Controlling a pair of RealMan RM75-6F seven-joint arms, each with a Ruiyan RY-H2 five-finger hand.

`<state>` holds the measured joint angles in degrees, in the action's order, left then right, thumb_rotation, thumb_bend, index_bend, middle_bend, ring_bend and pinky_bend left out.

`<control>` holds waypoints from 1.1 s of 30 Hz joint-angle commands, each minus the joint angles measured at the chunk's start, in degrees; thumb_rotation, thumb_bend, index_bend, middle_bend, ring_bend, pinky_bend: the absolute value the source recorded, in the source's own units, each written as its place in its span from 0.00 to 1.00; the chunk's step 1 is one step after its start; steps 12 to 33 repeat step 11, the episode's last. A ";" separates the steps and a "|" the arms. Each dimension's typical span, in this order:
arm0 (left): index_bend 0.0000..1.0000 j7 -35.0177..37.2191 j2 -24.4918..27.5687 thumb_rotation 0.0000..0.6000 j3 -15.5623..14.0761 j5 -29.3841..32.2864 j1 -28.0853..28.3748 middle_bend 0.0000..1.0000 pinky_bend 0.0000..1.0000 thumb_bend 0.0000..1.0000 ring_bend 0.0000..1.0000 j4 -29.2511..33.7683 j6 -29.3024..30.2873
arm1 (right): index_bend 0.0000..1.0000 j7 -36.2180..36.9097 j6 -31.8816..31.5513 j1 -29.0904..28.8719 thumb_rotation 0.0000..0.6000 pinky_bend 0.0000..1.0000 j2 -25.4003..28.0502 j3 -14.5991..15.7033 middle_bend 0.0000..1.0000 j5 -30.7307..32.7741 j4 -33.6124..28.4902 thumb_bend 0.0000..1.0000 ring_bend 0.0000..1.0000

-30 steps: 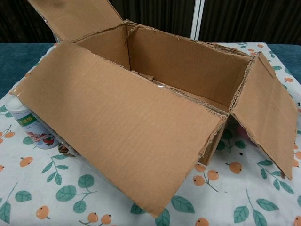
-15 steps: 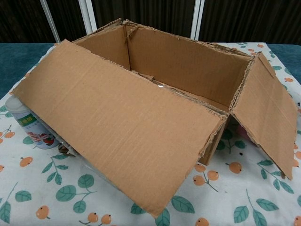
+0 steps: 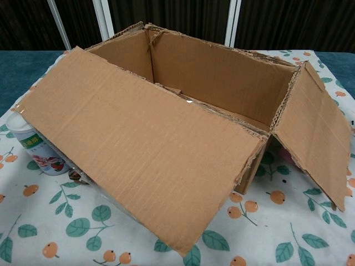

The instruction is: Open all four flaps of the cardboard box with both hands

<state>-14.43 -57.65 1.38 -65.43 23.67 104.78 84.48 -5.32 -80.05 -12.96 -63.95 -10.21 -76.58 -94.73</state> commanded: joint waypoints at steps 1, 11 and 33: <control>0.00 4.47 -3.42 1.00 -2.43 -2.96 -5.56 0.00 0.04 0.14 0.00 -3.20 4.90 | 0.00 -1.73 -2.15 1.01 1.00 0.22 -0.05 1.57 0.00 -2.99 1.57 0.23 0.01; 0.00 10.63 -7.83 1.00 -3.59 -11.00 -11.50 0.00 0.00 0.09 0.00 -13.12 9.99 | 0.00 -4.18 -4.06 1.57 1.00 0.20 -1.97 3.60 0.00 -7.52 6.38 0.08 0.00; 0.00 10.63 -7.83 1.00 -3.59 -11.00 -11.50 0.00 0.00 0.09 0.00 -13.12 9.99 | 0.00 -4.18 -4.06 1.57 1.00 0.20 -1.97 3.60 0.00 -7.52 6.38 0.08 0.00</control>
